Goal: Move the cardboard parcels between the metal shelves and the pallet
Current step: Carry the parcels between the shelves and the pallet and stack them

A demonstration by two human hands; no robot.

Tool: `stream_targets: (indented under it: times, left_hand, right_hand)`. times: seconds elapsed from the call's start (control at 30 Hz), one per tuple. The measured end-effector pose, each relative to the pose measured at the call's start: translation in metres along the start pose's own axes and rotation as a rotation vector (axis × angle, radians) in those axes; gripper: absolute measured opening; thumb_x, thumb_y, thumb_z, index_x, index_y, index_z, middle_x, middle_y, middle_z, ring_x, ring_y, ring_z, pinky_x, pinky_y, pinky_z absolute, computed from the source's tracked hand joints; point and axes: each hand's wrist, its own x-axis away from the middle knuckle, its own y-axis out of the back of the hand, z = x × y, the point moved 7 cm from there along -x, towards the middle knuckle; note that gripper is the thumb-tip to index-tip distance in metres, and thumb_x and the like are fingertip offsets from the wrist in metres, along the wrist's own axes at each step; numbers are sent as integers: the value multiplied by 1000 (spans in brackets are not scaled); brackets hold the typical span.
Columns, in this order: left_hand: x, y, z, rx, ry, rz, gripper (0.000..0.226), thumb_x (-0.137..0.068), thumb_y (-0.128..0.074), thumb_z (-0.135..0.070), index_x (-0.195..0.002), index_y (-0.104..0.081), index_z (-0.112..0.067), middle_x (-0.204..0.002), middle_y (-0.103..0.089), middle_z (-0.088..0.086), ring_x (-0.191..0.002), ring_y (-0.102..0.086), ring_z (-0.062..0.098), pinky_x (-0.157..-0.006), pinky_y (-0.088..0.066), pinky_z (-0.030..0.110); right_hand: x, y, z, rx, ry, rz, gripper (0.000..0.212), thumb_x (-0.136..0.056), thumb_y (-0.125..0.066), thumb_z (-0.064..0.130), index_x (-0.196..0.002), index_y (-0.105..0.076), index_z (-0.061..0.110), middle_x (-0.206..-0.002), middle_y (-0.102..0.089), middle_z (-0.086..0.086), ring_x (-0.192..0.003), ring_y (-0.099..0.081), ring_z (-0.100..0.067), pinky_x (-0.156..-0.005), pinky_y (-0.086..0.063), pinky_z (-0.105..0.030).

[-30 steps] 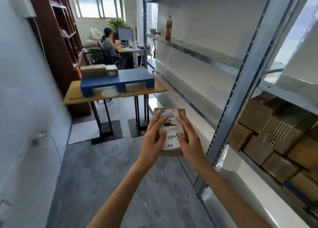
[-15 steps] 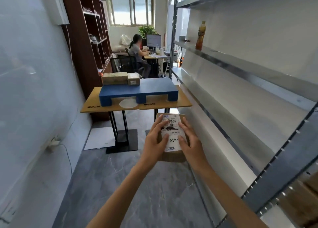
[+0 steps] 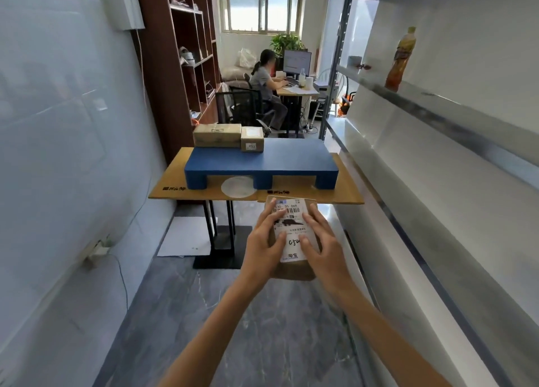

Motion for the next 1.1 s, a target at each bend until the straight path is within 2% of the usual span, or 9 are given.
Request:
stream_targets:
  times: [0.13, 0.27, 0.43, 0.63, 0.73, 0.8, 0.93, 1.07, 1.1]
  left_hand:
    - [-75, 7, 31, 37, -4, 2, 44, -95, -56, -9, -137, -48, -19, -153, -28, -16, -131, -46, 15, -81, -58, 26]
    - [-159, 13, 53, 61, -43, 9, 43, -95, -56, -8, -134, -49, -22, -150, -30, -22, -134, -43, 16, -89, -56, 38]
    - [-250, 16, 77, 53, -62, 20, 42, -94, -57, -9, -132, -51, -24, -151, -32, -20, -134, -42, 12, -92, -55, 39]
    - [-316, 7, 131, 57, -6, 48, 42, -93, -58, -10, -130, -52, -28, -151, -32, -19, -135, -42, 14, -95, -53, 42]
    - [-351, 0, 156, 47, 25, 54, 43, -93, -59, -9, -130, -52, -27, -152, -33, -15, -136, -40, 15, -98, -51, 43]
    - [-377, -6, 170, 47, 25, 50, 43, -93, -58, -8, -132, -51, -26, -153, -31, -15, -137, -38, 15, -98, -51, 42]
    - [-439, -19, 195, 89, 28, 30, 42, -93, -57, -7, -132, -51, -24, -153, -31, -15, -137, -39, 14, -94, -54, 37]
    - [-506, -33, 213, 83, 31, 16, 42, -93, -56, -5, -134, -51, -15, -154, -30, -13, -135, -37, 6, -95, -52, 26]
    - [-523, -36, 219, 88, 46, 22, 42, -93, -56, -4, -133, -51, -15, -153, -30, -13, -135, -35, 5, -95, -51, 25]
  right_hand:
    - [-70, -22, -15, -4, 46, -4, 52, -94, -54, 16, -143, -36, 10, -155, -24, 2, -127, -33, -5, -75, -44, 0]
    - [-153, -38, -30, -23, 56, -29, 53, -93, -56, 14, -143, -37, 10, -155, -24, 5, -131, -37, -9, -85, -52, -16]
    - [-240, -57, -51, -2, 64, -73, 53, -94, -55, 14, -144, -37, 12, -155, -23, 8, -133, -36, -9, -88, -55, -26]
    - [-304, -84, -95, 6, 37, -59, 52, -93, -56, 11, -142, -40, 9, -154, -25, 4, -136, -35, -13, -91, -53, -29]
    - [-338, -96, -120, 10, 16, -52, 51, -93, -56, 12, -141, -41, 9, -154, -25, 5, -138, -32, -11, -93, -49, -18]
    - [-366, -102, -135, 17, 23, -48, 51, -93, -56, 12, -141, -41, 10, -154, -25, 6, -138, -31, -10, -91, -49, -14]
    - [-433, -113, -167, -42, 19, -23, 51, -92, -57, 11, -141, -41, 10, -154, -26, 6, -139, -31, -12, -94, -50, -21]
    - [-504, -116, -195, -45, 29, -52, 46, -93, -56, 10, -138, -46, 9, -153, -30, 4, -136, -35, -13, -91, -47, -11]
    - [-520, -116, -205, -57, 14, -56, 44, -93, -56, 10, -137, -48, 10, -152, -31, 5, -135, -38, -14, -90, -50, -15]
